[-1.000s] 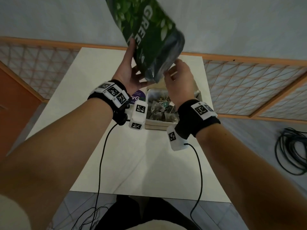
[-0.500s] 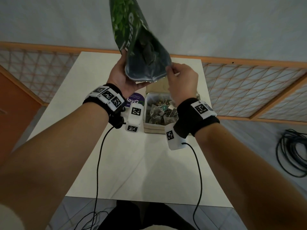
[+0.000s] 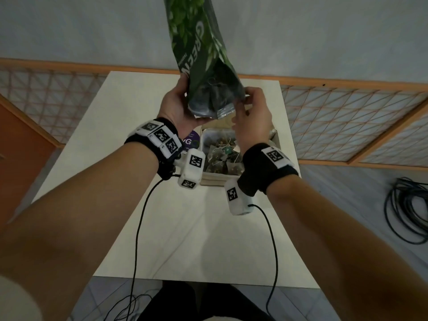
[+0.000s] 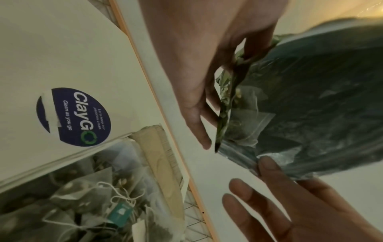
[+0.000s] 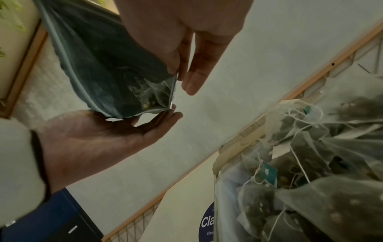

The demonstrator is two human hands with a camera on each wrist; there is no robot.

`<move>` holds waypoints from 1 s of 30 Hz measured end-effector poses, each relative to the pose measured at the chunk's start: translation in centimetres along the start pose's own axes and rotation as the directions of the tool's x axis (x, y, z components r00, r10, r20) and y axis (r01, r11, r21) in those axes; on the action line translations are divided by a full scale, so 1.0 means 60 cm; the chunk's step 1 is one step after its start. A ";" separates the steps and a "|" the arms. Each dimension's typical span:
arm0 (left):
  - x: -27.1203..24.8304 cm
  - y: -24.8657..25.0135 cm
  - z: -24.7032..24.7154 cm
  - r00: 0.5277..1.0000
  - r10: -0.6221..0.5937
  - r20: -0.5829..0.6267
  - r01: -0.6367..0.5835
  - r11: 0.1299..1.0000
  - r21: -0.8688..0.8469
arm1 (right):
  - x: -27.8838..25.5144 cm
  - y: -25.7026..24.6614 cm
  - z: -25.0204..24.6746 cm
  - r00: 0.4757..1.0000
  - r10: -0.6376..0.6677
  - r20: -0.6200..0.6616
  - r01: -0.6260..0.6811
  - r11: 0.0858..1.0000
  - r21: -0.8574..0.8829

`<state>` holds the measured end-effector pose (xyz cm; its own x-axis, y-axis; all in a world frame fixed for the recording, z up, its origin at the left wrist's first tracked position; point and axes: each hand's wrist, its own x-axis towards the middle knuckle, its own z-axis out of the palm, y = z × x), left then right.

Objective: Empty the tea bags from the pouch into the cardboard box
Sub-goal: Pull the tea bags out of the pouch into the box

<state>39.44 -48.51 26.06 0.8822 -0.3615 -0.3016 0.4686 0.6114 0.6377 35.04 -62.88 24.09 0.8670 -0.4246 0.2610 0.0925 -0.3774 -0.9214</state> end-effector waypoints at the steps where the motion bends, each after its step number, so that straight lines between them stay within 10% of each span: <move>1: 0.001 -0.002 0.001 1.000 0.011 -0.013 -0.011 1.000 0.010 | 0.000 0.003 0.000 1.000 0.014 -0.009 -0.014 1.000 0.017; 8: 0.008 0.011 0.020 0.999 0.037 -0.010 -0.036 0.996 0.085 | -0.010 -0.015 -0.008 0.992 -0.118 -0.055 0.119 0.992 0.029; 12: 0.006 0.013 0.020 0.993 0.089 -0.079 -0.073 0.980 0.187 | -0.012 -0.040 -0.010 0.970 -0.200 0.136 0.221 0.962 -0.162; 21: 0.000 -0.013 0.020 0.992 0.062 -0.107 -0.055 0.996 0.069 | 0.014 -0.058 0.036 0.988 0.079 0.132 0.002 0.854 -0.520; 30: 0.004 -0.014 0.011 0.994 0.059 -0.097 -0.052 0.996 0.076 | 0.024 -0.050 0.026 0.996 0.036 0.078 -0.004 0.929 -0.370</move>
<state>39.21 -49.55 25.93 0.9089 -0.2549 -0.3302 0.4170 0.5738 0.7049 36.79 -61.08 26.81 0.9054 -0.3720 0.2046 -0.0990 -0.6535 -0.7504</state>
